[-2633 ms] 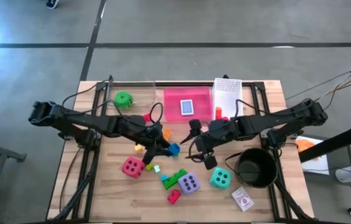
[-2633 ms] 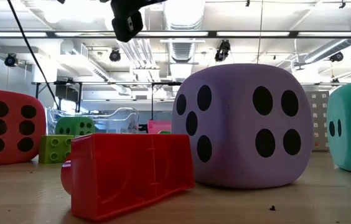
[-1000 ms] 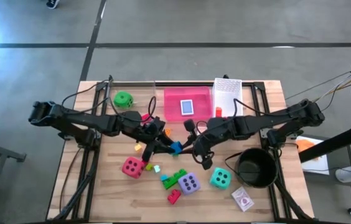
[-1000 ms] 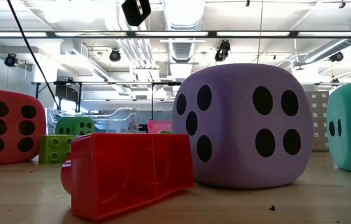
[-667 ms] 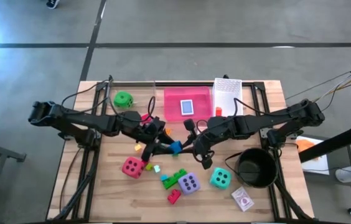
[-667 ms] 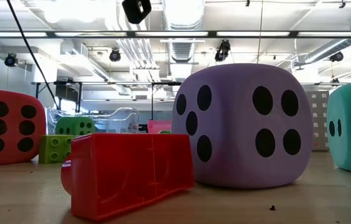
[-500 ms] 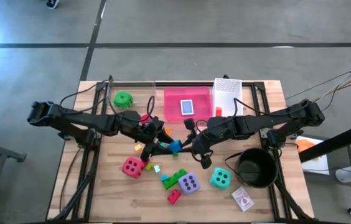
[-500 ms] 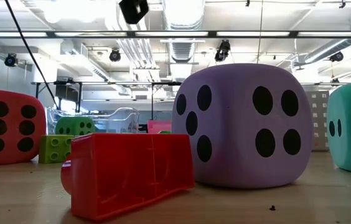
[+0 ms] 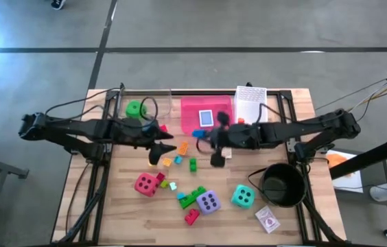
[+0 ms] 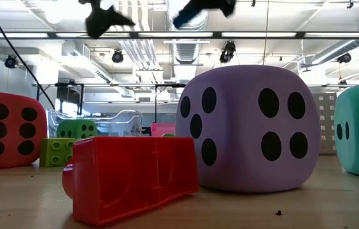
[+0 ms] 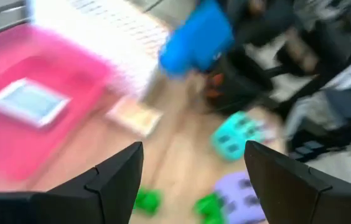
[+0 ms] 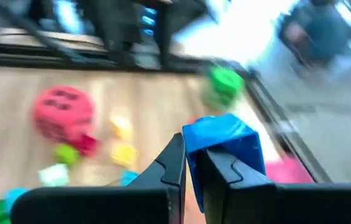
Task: Pick & Place Toys
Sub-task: Put the large blue game piece into the white bin
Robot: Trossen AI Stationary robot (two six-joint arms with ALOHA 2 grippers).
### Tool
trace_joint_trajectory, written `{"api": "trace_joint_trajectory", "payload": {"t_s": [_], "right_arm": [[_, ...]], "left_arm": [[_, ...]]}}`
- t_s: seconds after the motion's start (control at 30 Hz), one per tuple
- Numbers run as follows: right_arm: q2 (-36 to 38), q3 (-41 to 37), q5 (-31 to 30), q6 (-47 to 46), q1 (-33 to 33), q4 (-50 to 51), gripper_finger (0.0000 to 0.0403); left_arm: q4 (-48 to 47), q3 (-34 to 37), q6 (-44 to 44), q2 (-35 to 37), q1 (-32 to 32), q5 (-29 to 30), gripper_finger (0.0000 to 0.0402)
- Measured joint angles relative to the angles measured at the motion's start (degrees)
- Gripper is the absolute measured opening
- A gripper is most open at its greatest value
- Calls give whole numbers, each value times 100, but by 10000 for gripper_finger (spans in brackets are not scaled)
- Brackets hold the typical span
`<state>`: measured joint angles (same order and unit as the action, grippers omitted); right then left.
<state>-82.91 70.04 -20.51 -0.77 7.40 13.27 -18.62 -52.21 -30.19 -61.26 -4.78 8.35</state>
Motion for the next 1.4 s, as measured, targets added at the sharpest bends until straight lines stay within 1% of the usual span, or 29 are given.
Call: {"api": "trace_joint_trajectory", "payload": {"t_s": [0.17, 0.33, 0.47, 0.53, 0.6, 0.8, 0.93, 1.07, 1.2, 1.4], "right_arm": [[316, 0, -200, -904, -556, 1084, 18], [647, 0, -224, -1698, -1324, 2489, 18], [786, 0, -193, -2322, -2005, 3648, 18], [797, 0, -95, -2516, -2329, 4143, 18], [780, -30, 125, -2543, -2658, 4461, 18], [704, -305, 434, -2469, -3400, 4488, 18], [466, -455, 462, -2416, -3638, 4484, 18], [84, -505, 543, -2279, -3677, 4466, 18], [-302, -501, 710, -2199, -3686, 4393, 18], [-634, -492, 878, -2125, -3804, 4255, 18]], "left_arm": [[-1073, 7, -259, 43, 0, 551, 285], [-1835, 15, -400, 2, 0, 939, 285], [-2284, 15, -631, 16, 0, 1498, 285], [-2324, 15, -631, 20, 0, 1618, 285], [-2352, 15, -620, 19, -1, 1638, 285], [-2366, 155, -480, 33, -58, 2179, 285], [-2339, 473, -619, 42, -81, 2213, 285], [-2301, 730, -750, 42, -79, 2187, 285], [-2280, 750, -707, 42, -81, 2171, 285], [-2259, 752, -624, 42, -81, 2170, 285]]}}
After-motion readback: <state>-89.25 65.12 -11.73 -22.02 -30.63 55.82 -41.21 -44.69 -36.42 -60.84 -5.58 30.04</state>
